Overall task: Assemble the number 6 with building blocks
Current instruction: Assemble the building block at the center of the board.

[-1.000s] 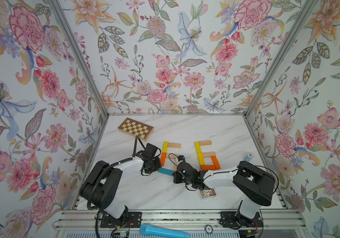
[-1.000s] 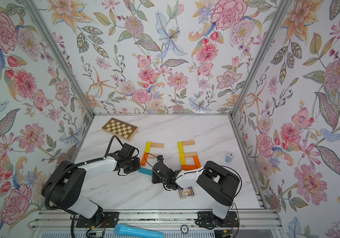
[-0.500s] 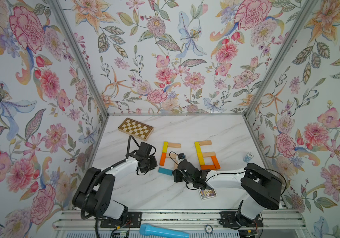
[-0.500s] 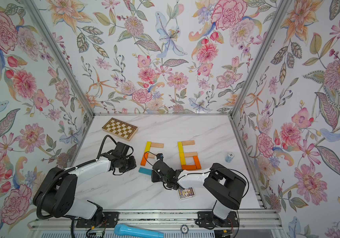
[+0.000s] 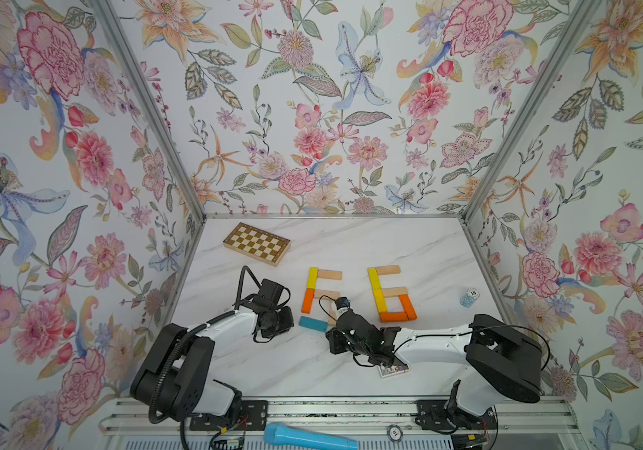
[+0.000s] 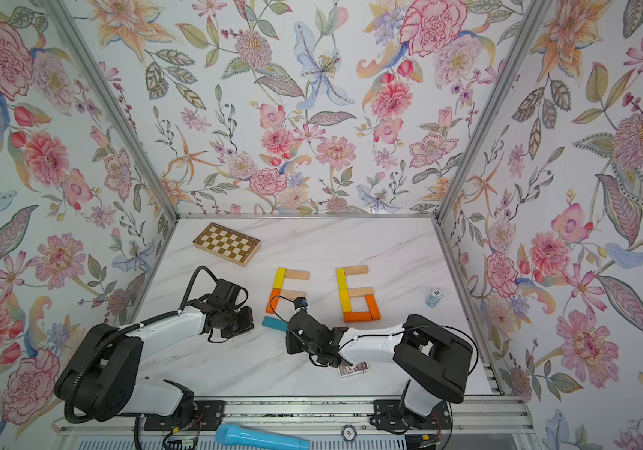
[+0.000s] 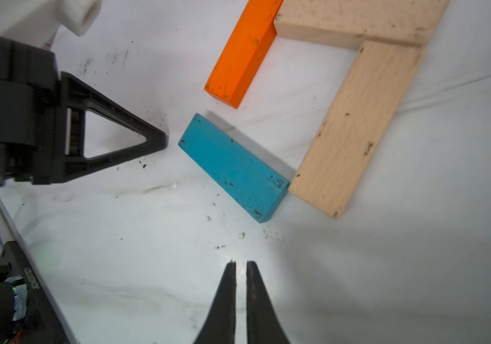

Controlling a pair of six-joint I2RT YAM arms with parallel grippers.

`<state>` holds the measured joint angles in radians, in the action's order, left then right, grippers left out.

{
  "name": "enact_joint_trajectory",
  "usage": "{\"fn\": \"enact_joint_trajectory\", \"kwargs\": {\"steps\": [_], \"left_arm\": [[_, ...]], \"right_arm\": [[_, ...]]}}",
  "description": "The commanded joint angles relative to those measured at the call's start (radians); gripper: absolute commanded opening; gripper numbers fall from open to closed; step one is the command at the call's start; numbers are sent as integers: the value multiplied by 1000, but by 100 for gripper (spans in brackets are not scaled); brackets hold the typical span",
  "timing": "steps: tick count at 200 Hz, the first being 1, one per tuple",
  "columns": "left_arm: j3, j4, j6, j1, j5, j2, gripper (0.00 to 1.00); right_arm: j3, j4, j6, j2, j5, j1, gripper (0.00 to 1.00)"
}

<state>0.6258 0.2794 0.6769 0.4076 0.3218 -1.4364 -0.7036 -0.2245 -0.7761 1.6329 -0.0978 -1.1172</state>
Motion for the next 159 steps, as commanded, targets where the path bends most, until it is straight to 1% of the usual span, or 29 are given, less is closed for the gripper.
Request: {"fn": "enact_joint_trajectory", "kwargs": {"steps": [1, 53, 86, 159], "left_arm": [[-14, -30, -7, 0, 28, -26, 5], [-15, -54, 2, 11, 41, -50, 2], [-11, -84, 29, 35, 52, -71, 0], [-12, -80, 39, 42, 36, -92, 0]], "right_arm": [[-40, 10, -4, 55, 30, -8, 10], [-82, 22, 2, 118, 58, -6, 10], [-107, 27, 8, 147, 60, -3, 10], [-150, 1, 27, 219, 99, 31, 10]]}}
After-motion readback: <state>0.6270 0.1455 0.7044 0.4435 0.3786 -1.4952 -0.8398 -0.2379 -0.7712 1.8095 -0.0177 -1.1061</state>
